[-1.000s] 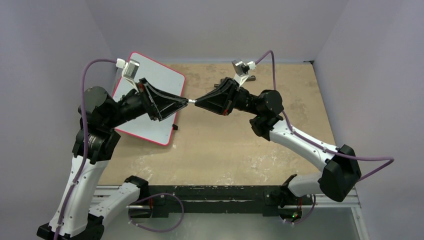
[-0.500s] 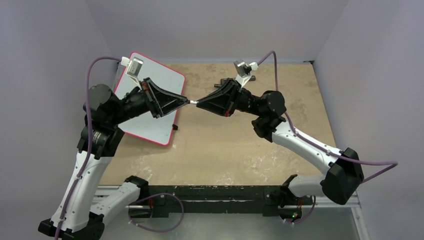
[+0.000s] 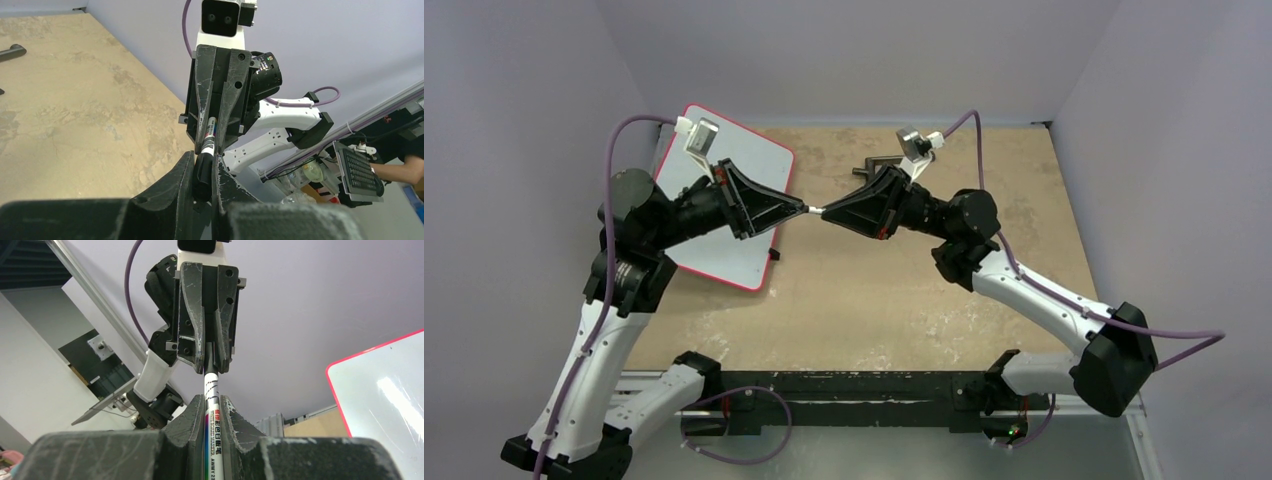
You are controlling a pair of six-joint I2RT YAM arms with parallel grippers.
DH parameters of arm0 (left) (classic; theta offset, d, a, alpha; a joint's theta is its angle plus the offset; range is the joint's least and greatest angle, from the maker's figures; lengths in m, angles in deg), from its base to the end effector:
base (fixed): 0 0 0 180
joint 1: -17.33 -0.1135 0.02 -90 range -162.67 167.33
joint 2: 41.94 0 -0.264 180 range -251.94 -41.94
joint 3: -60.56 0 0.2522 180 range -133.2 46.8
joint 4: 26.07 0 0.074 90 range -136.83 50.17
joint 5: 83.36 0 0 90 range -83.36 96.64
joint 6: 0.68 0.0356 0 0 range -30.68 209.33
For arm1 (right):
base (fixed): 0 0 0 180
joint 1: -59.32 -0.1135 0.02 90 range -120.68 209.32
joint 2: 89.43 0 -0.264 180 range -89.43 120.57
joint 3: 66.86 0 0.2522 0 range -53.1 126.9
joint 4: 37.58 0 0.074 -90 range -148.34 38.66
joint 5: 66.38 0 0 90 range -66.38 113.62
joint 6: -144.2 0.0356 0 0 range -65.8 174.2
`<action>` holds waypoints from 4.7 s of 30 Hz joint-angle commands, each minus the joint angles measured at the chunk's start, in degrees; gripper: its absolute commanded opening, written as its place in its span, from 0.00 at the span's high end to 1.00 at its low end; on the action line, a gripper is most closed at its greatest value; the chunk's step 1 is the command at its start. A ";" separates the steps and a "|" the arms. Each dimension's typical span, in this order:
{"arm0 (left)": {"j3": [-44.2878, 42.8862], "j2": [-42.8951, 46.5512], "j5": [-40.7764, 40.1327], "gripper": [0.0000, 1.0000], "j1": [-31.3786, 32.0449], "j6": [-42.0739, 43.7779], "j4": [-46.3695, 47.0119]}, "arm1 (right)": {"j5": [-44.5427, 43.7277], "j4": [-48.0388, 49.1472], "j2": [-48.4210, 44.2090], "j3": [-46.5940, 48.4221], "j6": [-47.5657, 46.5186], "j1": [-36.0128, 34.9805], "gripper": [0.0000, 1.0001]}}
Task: Write a sentence on the whiteboard
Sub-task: Open the whiteboard marker at the center of the board, then place the pen cap at the center of the board, then move the whiteboard to the center of the board.
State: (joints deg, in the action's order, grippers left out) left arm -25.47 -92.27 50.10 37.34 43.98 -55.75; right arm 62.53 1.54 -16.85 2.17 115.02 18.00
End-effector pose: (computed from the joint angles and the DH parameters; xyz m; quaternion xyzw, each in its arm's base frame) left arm 0.1378 -0.0762 0.4743 0.1322 0.6667 -0.5812 0.4475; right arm 0.1921 0.1986 0.4089 -0.2189 0.4752 0.7480 0.4084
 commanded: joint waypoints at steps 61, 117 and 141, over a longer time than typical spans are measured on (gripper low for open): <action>40.54 -11.57 -46.93 0.89 9.35 0.64 -2.62 | -19.37 -40.77 -10.17 2.17 -29.92 6.87 1.00; -17.75 -37.70 -25.14 0.23 -43.87 24.83 -16.88 | -11.40 -38.13 -10.82 -2.85 -29.19 6.89 1.00; -24.89 -56.24 -11.19 0.42 -43.97 22.90 -11.98 | -10.15 -40.08 -12.66 -3.08 -30.05 6.88 1.00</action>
State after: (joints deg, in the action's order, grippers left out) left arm -48.48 -148.07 34.76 -7.35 67.30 -70.48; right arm 51.85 -39.03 -27.46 -0.79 86.04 24.78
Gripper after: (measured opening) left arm 0.587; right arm 0.106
